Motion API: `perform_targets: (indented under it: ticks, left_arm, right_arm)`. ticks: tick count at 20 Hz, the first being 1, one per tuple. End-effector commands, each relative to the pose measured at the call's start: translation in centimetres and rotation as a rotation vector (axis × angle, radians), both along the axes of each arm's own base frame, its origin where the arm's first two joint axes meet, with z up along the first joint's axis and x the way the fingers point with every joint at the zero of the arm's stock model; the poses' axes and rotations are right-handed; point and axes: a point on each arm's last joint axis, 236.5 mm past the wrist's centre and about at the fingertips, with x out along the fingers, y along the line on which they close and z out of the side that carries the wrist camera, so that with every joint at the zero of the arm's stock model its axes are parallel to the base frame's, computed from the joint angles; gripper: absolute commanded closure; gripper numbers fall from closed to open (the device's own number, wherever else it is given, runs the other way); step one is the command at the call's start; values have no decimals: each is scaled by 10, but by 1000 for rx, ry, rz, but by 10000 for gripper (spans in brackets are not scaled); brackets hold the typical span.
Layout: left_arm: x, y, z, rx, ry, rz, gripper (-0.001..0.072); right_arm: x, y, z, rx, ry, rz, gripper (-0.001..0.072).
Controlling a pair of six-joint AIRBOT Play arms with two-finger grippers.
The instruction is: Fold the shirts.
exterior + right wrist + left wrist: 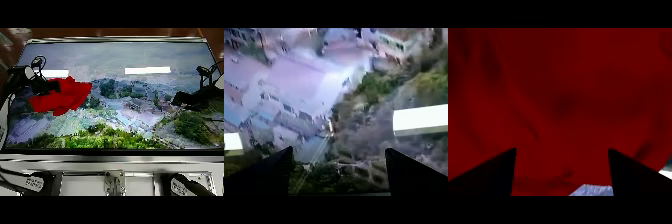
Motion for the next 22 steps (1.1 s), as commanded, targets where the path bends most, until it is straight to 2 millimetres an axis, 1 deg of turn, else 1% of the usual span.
perform_targets:
  ticks: [1,3,6,7,8,9,10,11,12,14,15,16,17,18,19,20,21,22]
  left_arm:
    - [11,20,-50,-80,164,71,-7]
    - [17,20,-67,-81,178,78,-7]
    - [20,12,-80,-98,183,74,6]
    - [19,10,-80,-107,187,70,213]
    - [17,3,-76,-130,193,45,586]
    - [18,-4,-68,-153,182,3,662]
    - [21,-11,-52,-169,154,-20,662]
    - [26,-16,-32,-163,110,-47,662]
    - [31,-21,-3,-150,49,-81,663]
    - [36,-39,74,-120,-108,-173,663]
    - [32,-52,123,-96,-210,-235,663]
    - [26,-68,172,-76,-322,-289,663]
    - [12,-87,225,-67,-447,-331,663]
    - [-5,-105,272,-69,-557,-367,663]
    - [-28,-126,314,-79,-654,-411,663]
    - [-52,-145,342,-96,-715,-454,663]
    - [-77,-165,363,-130,-750,-491,663]
    - [-96,-185,373,-172,-764,-520,663]
  right_arm:
    - [6,-1,1,-1,-27,-6,28]
    - [10,0,3,4,-43,-9,29]
    - [14,0,4,6,-59,-13,28]
    - [14,0,4,6,-61,-14,29]
    - [14,0,4,6,-60,-14,29]
    - [13,1,4,8,-55,-16,29]
    - [12,1,4,8,-52,-14,29]
    - [14,-1,4,-1,-61,-4,29]
    - [18,-3,5,-16,-82,9,29]
    - [32,-5,12,-24,-144,0,29]
    - [35,-3,22,-16,-165,2,29]
    - [40,-2,39,-14,-207,7,29]
    - [45,-3,60,-30,-262,21,29]
    - [48,-4,88,-55,-333,40,28]
    - [49,-4,117,-76,-405,52,28]
    - [46,-4,145,-94,-473,60,29]
    - [40,-3,175,-109,-544,60,28]
    - [30,-1,201,-124,-606,61,28]
